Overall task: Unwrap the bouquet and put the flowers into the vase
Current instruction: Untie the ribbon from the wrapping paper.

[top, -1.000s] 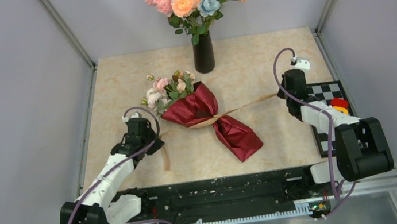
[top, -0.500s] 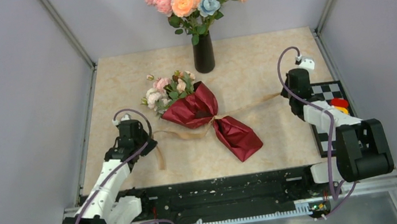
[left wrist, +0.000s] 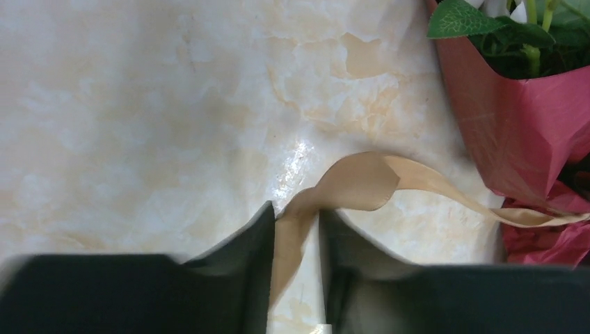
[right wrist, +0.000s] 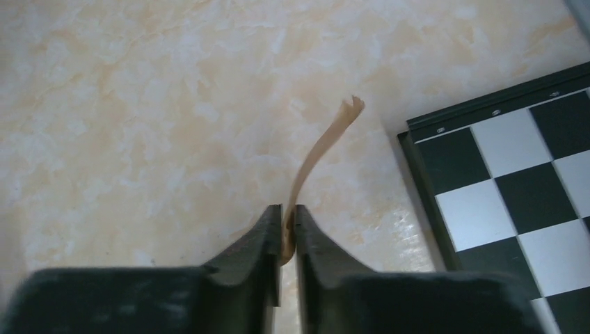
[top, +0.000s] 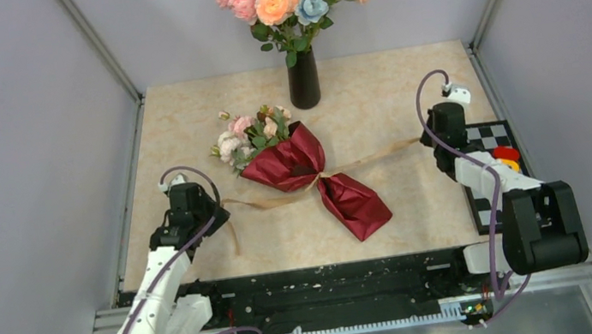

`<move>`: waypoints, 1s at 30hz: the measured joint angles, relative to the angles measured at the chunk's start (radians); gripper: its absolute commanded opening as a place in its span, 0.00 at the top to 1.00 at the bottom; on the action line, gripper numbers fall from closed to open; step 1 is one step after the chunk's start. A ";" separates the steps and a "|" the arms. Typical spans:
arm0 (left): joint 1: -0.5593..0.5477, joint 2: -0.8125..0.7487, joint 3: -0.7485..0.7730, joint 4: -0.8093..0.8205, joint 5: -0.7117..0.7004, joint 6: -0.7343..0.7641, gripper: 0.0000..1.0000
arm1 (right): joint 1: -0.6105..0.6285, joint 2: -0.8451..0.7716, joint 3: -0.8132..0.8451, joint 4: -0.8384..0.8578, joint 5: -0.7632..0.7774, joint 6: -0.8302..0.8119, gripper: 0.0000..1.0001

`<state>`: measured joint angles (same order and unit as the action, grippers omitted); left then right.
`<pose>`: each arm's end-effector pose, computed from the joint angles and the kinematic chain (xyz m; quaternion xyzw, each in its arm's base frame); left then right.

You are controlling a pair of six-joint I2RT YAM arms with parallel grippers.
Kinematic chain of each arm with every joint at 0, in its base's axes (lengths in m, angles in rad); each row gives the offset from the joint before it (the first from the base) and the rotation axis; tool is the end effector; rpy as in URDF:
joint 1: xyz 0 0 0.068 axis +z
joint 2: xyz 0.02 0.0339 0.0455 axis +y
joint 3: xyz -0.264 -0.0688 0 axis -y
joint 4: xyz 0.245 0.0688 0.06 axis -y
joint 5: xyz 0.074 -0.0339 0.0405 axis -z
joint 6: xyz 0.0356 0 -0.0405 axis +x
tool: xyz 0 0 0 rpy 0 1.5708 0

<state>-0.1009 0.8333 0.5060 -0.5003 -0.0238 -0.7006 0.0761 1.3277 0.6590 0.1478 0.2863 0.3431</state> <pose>0.1671 -0.0161 0.2063 -0.2793 0.8888 -0.1314 0.3386 0.2796 0.0112 0.2111 0.1849 0.8394 -0.0175 0.5109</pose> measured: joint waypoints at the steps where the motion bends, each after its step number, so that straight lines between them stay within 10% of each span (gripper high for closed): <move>1: 0.000 -0.001 0.000 -0.006 0.000 0.014 0.30 | -0.001 -0.001 0.000 0.000 -0.012 0.000 0.59; 4: 0.002 -0.006 0.011 -0.043 -0.004 0.029 0.10 | -0.003 -0.002 0.008 -0.027 -0.066 -0.011 0.31; 8: 0.002 -0.027 0.061 -0.095 -0.019 0.049 0.01 | -0.003 -0.002 0.032 -0.064 -0.132 -0.021 0.18; 22: -0.033 -0.043 0.048 0.108 0.260 0.013 0.01 | 0.018 -0.064 0.037 -0.104 -0.584 -0.016 0.18; 30: -0.224 0.069 0.025 0.320 0.303 -0.093 0.01 | 0.247 -0.082 0.026 -0.097 -0.703 -0.023 0.29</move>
<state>-0.3248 0.9024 0.5308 -0.1806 0.2794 -0.7937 0.3233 1.2461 0.6849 0.0513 -0.4171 0.3206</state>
